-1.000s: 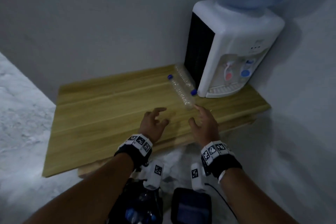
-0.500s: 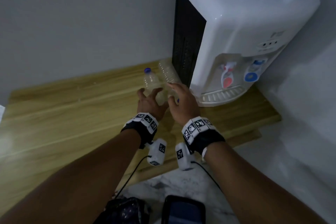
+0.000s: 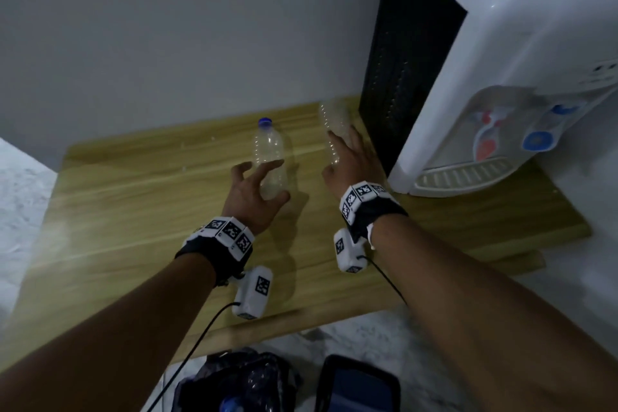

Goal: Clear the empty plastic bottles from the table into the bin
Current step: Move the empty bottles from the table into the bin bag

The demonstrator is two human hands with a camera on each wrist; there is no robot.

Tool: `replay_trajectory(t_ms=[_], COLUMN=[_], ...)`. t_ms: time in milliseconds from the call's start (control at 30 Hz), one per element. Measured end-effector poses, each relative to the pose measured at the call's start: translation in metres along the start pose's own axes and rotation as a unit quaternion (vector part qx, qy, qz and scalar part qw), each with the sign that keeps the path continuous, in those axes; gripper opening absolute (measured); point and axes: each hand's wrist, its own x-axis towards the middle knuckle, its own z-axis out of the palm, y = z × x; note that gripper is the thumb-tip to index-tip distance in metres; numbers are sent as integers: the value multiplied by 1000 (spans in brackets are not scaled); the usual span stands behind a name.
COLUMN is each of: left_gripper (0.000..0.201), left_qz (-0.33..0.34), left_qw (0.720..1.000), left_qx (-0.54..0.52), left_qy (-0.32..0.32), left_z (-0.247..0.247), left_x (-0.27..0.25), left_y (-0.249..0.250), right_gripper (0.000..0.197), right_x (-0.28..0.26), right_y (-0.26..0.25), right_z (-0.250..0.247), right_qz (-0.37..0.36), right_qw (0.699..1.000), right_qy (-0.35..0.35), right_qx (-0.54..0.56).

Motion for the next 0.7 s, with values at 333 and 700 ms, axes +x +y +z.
replay_trajectory(t_ms=[333,700], left_gripper=[60,55], left_qz=[24,29], left_qw=[990,979], left_qx=[-130,-200], left_qy=[40,3], left_z=[-39,-100], left_x=[-109,-335], left_y=[-36,-122], right_gripper=[71,67], right_x=[-141,-383], right_y=[-36,-58], right_z=[22,22], right_qz=[-39,-121], right_qw=[985,975], right_qy=[63,49], right_qx=[153,178])
